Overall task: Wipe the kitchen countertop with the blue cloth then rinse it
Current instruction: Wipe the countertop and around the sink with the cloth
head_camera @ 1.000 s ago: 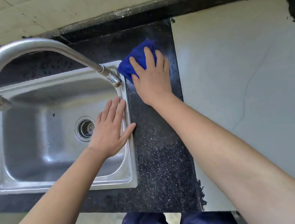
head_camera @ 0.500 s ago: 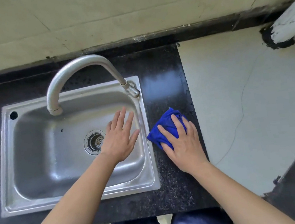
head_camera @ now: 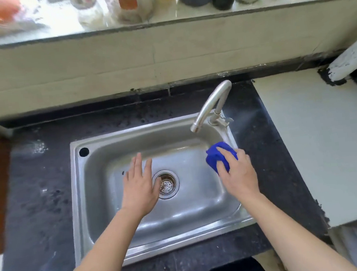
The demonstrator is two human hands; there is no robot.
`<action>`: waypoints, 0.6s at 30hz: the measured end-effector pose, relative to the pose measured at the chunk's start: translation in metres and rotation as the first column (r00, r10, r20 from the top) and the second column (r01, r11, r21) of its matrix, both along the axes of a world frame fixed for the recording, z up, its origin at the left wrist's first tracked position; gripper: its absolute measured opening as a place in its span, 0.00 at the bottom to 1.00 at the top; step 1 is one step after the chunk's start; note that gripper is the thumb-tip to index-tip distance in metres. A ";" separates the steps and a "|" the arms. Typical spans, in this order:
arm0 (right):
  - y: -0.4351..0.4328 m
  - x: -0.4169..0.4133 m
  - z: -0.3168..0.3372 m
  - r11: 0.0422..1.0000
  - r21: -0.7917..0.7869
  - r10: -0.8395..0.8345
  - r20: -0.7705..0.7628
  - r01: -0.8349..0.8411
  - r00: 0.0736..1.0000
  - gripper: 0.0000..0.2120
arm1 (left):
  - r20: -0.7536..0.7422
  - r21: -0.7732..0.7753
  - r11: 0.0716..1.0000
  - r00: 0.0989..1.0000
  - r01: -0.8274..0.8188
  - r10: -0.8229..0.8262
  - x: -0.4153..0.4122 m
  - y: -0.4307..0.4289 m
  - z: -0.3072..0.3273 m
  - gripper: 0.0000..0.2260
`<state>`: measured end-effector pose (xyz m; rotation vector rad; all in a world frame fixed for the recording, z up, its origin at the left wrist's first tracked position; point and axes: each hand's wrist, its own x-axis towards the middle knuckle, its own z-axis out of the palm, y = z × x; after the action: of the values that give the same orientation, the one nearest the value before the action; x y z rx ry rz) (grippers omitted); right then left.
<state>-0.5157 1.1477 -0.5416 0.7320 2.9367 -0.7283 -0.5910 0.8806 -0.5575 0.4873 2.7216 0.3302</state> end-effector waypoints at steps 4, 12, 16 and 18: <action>-0.048 -0.042 -0.001 0.990 -0.035 0.135 -0.022 -0.136 0.991 0.21 | -0.050 -0.005 0.999 0.998 0.038 -0.038 -0.031 -0.019 -0.003 0.31; -0.041 -0.160 -0.007 0.999 0.019 0.049 -0.193 -0.046 0.980 0.21 | -0.148 -0.055 0.998 0.989 -0.032 0.023 -0.107 -0.026 -0.020 0.30; -0.030 -0.207 -0.014 0.981 0.167 -0.088 -0.065 0.098 0.994 0.27 | -0.183 -0.065 0.996 0.982 -0.069 0.056 -0.143 -0.032 -0.034 0.32; -0.024 -0.217 -0.030 0.982 0.168 -0.098 0.098 0.080 0.990 0.31 | -0.168 -0.089 0.989 0.981 -0.115 0.099 -0.158 -0.034 -0.043 0.33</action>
<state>-0.7330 1.1236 -0.5712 0.8905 2.9072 -0.4402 -0.7487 0.8463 -0.6006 0.3550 2.9140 0.1890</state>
